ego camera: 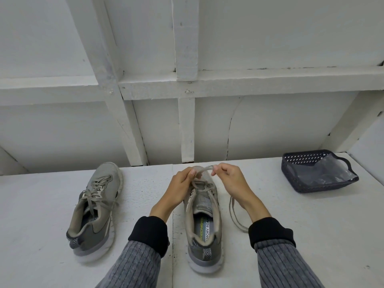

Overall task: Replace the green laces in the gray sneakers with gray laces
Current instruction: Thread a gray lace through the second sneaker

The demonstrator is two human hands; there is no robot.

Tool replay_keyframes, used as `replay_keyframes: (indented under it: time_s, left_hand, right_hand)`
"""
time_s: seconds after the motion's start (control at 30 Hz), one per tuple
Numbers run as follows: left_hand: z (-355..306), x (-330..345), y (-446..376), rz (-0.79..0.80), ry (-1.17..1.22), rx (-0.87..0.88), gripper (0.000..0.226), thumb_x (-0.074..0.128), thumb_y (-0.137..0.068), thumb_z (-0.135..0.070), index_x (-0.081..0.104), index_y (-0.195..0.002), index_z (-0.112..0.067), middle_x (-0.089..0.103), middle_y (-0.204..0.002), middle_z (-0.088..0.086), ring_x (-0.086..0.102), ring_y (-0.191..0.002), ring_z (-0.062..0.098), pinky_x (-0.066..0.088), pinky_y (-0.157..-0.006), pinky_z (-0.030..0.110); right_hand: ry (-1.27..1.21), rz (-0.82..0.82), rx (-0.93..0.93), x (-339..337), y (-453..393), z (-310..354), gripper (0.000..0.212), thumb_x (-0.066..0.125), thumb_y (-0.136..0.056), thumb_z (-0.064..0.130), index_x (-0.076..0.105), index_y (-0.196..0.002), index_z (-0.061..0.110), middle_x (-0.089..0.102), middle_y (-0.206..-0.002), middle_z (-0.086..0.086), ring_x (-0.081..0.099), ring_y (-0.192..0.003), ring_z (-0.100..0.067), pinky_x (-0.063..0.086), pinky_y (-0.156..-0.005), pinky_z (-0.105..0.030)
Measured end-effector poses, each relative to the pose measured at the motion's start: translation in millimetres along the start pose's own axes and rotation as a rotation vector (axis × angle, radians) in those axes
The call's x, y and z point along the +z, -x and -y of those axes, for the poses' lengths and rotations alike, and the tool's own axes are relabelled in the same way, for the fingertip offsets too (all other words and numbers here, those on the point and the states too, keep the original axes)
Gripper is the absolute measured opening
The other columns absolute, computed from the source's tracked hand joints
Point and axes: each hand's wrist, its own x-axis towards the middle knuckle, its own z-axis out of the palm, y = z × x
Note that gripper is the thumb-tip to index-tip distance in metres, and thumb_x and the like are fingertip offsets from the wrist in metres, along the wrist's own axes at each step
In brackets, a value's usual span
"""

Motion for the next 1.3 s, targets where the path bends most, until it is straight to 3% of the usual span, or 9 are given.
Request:
replay_keyframes:
  time_s: [0.07,0.17,0.33,0.47,0.6,0.73,0.93,1.07,1.3]
  left_hand:
    - [14.8,-1.6,5.7,-0.026,-0.021,-0.001,0.024,0.042,-0.105,-0.016,0.065,-0.100,-0.018,0.066,-0.093,-0.008,0.059,-0.081,-0.006,0.043,-0.076,0.011]
    - [33.2,-0.6,11.9,-0.055,-0.103,0.025,0.021,0.050,-0.101,-0.011,0.066,-0.112,-0.018,0.067,-0.108,-0.007,0.057,-0.101,-0.009,0.039,-0.086,0.006]
    - [36.5,6.5,13.1,-0.158,-0.078,0.034,0.019,0.058,-0.097,-0.010,0.068,-0.105,-0.024,0.068,-0.103,-0.011,0.055,-0.098,-0.017,0.037,-0.085,0.002]
    - [36.1,8.1,14.0,-0.187,-0.092,0.037,0.017,0.060,-0.097,-0.013,0.070,-0.101,-0.026,0.069,-0.101,-0.016,0.056,-0.098,-0.016,0.037,-0.083,0.001]
    - [37.9,13.7,12.9,-0.262,-0.090,0.026,0.017,0.059,-0.098,-0.019,0.068,-0.093,-0.033,0.071,-0.095,-0.016,0.063,-0.092,-0.002,0.048,-0.082,0.018]
    - [39.0,19.6,13.4,-0.324,-0.169,0.008,0.019,0.054,-0.100,-0.031,0.059,-0.087,-0.042,0.071,-0.097,-0.015,0.064,-0.092,0.011,0.051,-0.081,0.039]
    - [37.0,19.9,14.8,-0.336,-0.171,0.016,0.022,0.054,-0.101,-0.026,0.060,-0.086,-0.041,0.070,-0.097,-0.025,0.064,-0.090,0.000,0.045,-0.099,0.047]
    - [38.9,15.3,12.2,-0.285,-0.259,0.035,0.019,0.054,-0.101,-0.022,0.069,-0.095,-0.032,0.071,-0.094,-0.021,0.060,-0.088,0.001,0.045,-0.083,0.032]
    - [23.4,7.2,9.0,-0.276,-0.043,-0.050,0.013,0.062,-0.096,-0.022,0.067,-0.087,-0.016,0.069,-0.083,-0.010,0.062,-0.079,0.001,0.045,-0.072,0.012]
  right_hand:
    - [0.000,-0.043,-0.033,-3.4,-3.0,8.3,0.032,0.051,-0.099,0.031,0.064,-0.072,0.019,0.052,-0.072,-0.026,0.042,-0.062,-0.027,0.034,-0.059,-0.035]
    - [0.010,-0.013,-0.091,-2.1,-1.8,22.3,0.032,0.052,-0.098,0.027,0.062,-0.069,0.019,0.043,-0.056,-0.004,0.033,-0.050,-0.013,0.031,-0.053,-0.029]
    - [-0.138,-0.018,-0.182,-2.7,6.3,48.2,0.032,0.051,-0.099,0.017,0.058,-0.068,0.014,0.061,-0.071,0.006,0.058,-0.068,0.006,0.040,-0.069,-0.006]
    - [-0.162,-0.002,-0.235,-9.2,7.3,59.6,0.031,0.051,-0.099,0.016,0.056,-0.068,0.012,0.059,-0.069,0.004,0.057,-0.065,0.008,0.040,-0.064,-0.005]
    - [-0.193,-0.027,-0.213,-8.8,9.4,55.9,0.030,0.049,-0.099,0.015,0.055,-0.071,0.008,0.059,-0.073,-0.003,0.054,-0.052,0.007,0.038,-0.055,-0.004]
    - [-0.156,-0.058,-0.206,-10.8,3.5,49.2,0.031,0.051,-0.099,0.022,0.056,-0.068,0.015,0.060,-0.071,0.001,0.060,-0.077,-0.009,0.042,-0.070,-0.010]
    - [-0.117,-0.089,-0.220,-10.3,0.1,48.2,0.032,0.052,-0.098,0.027,0.057,-0.069,0.018,0.056,-0.072,-0.019,0.048,-0.069,-0.018,0.037,-0.065,-0.028]
    - [0.119,-0.154,-0.221,-17.0,-5.8,44.1,0.030,0.051,-0.098,0.034,0.062,-0.075,0.018,0.051,-0.054,0.013,0.036,-0.046,-0.004,0.027,-0.051,-0.023]
    - [0.573,-0.219,-0.027,-31.4,-11.5,-14.4,0.019,0.043,-0.101,0.022,0.060,-0.095,0.015,0.061,-0.083,-0.002,0.057,-0.080,-0.023,0.048,-0.071,-0.038]
